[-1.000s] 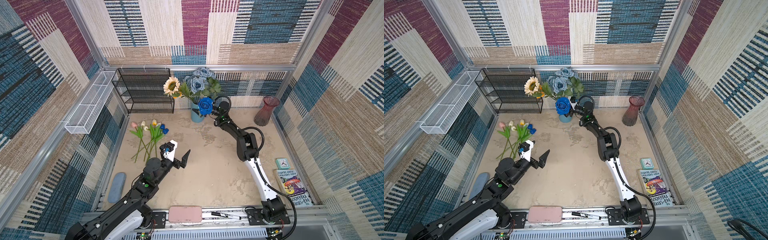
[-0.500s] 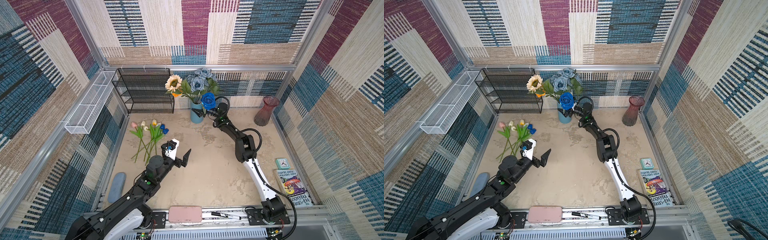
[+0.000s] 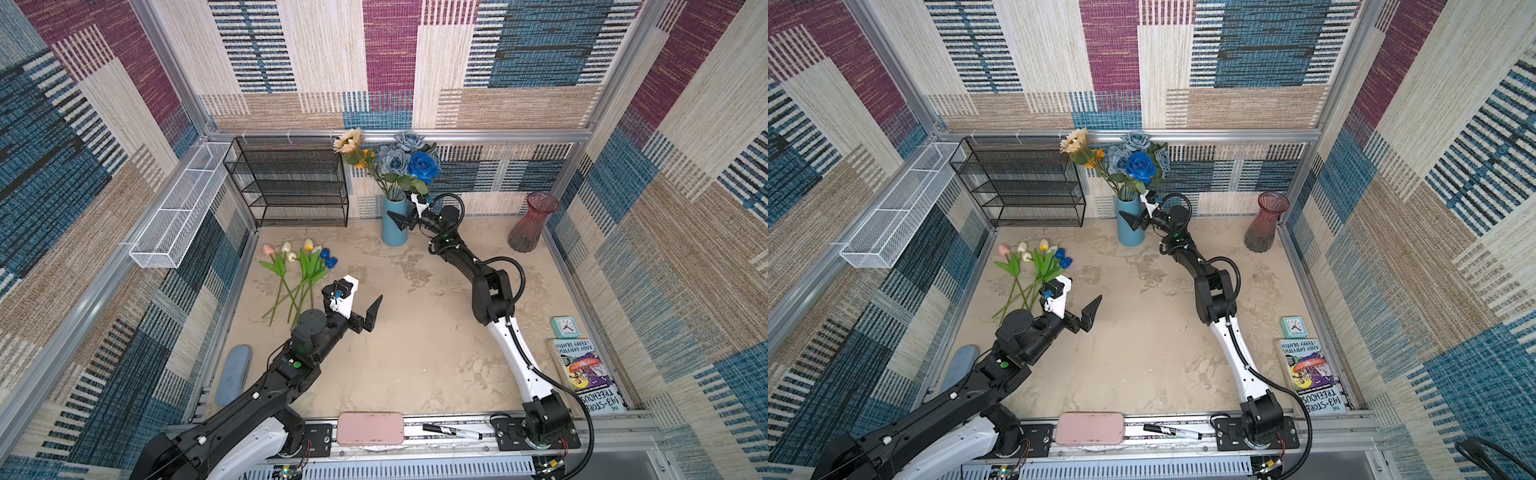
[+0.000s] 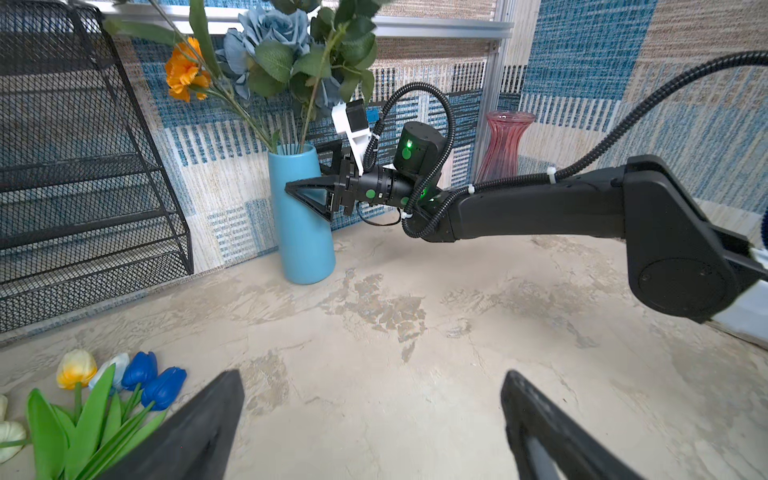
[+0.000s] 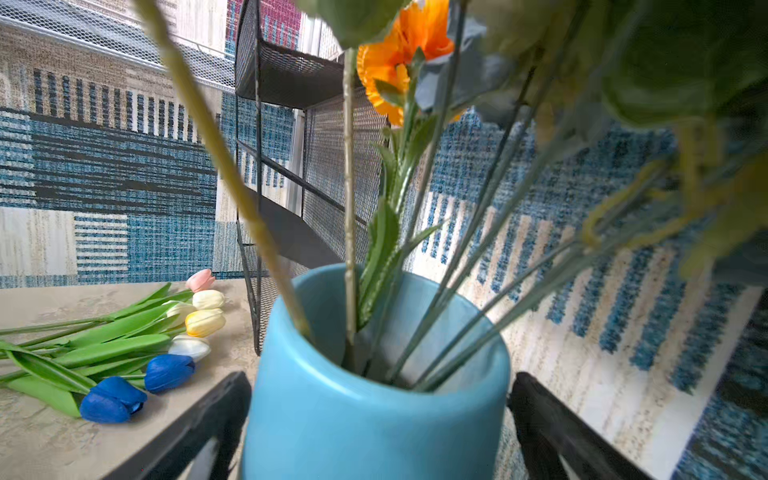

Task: Arrange the flowers into the vase
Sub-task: 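Open the right gripper and reach it to the pink glass vase, grasping its rim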

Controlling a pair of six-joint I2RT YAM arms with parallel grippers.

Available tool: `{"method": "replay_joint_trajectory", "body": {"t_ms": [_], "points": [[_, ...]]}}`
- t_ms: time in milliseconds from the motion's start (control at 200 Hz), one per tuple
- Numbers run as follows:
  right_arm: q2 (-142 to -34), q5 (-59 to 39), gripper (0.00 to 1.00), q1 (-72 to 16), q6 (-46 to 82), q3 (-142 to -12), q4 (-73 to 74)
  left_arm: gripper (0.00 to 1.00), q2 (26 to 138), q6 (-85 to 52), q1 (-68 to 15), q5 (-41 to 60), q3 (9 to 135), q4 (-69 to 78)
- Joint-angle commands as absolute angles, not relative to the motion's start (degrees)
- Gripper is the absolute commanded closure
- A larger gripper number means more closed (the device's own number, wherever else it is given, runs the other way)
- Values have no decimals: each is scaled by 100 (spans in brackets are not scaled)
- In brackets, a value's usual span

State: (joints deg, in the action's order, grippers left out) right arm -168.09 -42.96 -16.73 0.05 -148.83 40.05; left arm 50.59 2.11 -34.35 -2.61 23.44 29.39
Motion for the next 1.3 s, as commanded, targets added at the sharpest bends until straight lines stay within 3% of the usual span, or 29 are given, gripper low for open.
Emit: {"method": "replay_joint_trajectory", "body": {"t_ms": [0,341,521,671,821,957,1072,1292], "points": [[-16462,-4483,0,-1635,213,-14671,4057,0,5067,387,-3437,-216,2416,3130],[-14397,-4077,0,-1552,472,-11167,5526,0,5094,401,-3436,-66,2575,3017],[-12508,-3256,0,-1487,251,-8566,5794,0,5255,297,-3437,92,2784,3148],[-10666,-3368,2,-662,839,-6622,5442,0,5596,163,-3434,205,3102,3121],[-9327,-2520,0,308,248,-5371,4558,0,5910,101,-3437,567,3350,3211],[-9046,-2748,0,1322,213,-5075,4361,0,6337,79,-3437,729,3380,3745],[-9131,-2426,0,1618,-487,-5212,4010,1,6705,72,-3437,804,3390,3972],[-9814,-2474,0,2237,-547,-5303,4675,0,6875,-110,-3437,791,3223,4249]]}}
